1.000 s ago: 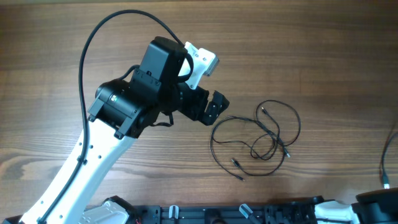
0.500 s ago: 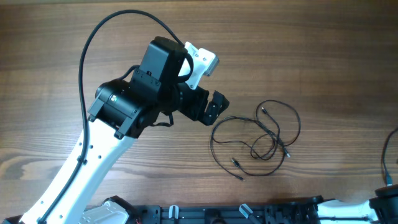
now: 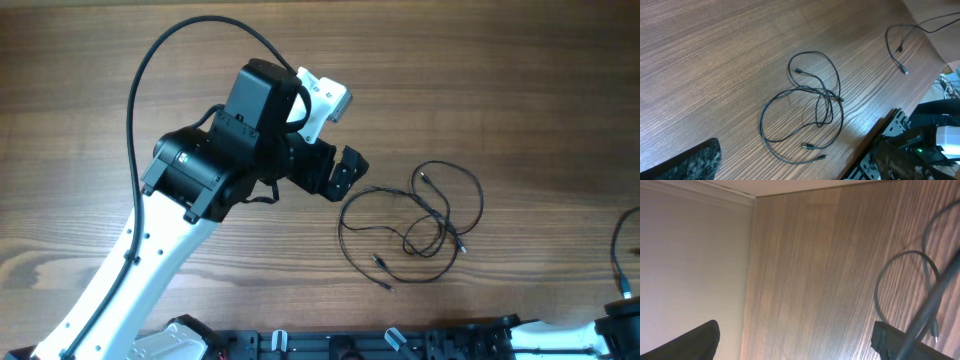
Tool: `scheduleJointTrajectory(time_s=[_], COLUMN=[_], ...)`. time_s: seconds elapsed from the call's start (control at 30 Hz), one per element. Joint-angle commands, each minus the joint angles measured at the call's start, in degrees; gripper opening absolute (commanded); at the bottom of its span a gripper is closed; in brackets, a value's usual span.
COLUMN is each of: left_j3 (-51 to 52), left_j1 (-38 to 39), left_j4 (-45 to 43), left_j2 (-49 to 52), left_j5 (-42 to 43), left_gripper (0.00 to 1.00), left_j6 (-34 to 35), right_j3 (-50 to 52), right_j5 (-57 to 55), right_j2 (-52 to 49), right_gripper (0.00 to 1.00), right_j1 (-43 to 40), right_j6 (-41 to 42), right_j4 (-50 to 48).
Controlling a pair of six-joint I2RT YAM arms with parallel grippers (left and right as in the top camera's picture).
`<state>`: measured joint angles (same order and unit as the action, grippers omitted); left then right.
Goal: Untangle cables
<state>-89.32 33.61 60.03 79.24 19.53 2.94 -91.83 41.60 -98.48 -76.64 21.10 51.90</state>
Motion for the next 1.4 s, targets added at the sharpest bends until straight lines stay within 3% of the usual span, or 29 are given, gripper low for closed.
scheduleJointTrajectory(time_s=[0.0, 0.3, 0.63, 1.23, 1.33, 1.37], left_j3=[-0.70, -0.70, -0.70, -0.70, -0.70, -0.70], left_j1=[0.04, 0.04, 0.04, 0.04, 0.04, 0.04], left_j4=[-0.13, -0.13, -0.13, -0.13, -0.13, -0.13], left_j2=[0.37, 0.37, 0.37, 0.37, 0.37, 0.37], left_j5=[-0.13, -0.13, -0.13, -0.13, -0.13, -0.13], left_gripper=[1.00, 1.00, 1.00, 1.00, 1.00, 1.00], left_j6=[0.55, 0.55, 0.55, 0.57, 0.55, 0.55], right_j3=[0.48, 0.48, 1.44, 26.36, 27.69, 27.98], right_j5=[-7.50, -32.41, -37.68, -30.08, -24.35, -22.14], right_j2=[-0.68, -0.70, -0.70, -1.09, -1.62, -1.62], right_gripper=[1.00, 1.00, 1.00, 0.98, 0.79, 0.66], right_j1=[0.20, 0.59, 4.94, 12.13, 12.24, 12.31], right_j6=[-1.38, 10.78, 9.92, 9.11, 9.09, 9.09], right_j4=[1.86, 10.01, 14.08, -8.26, -10.60, -11.23])
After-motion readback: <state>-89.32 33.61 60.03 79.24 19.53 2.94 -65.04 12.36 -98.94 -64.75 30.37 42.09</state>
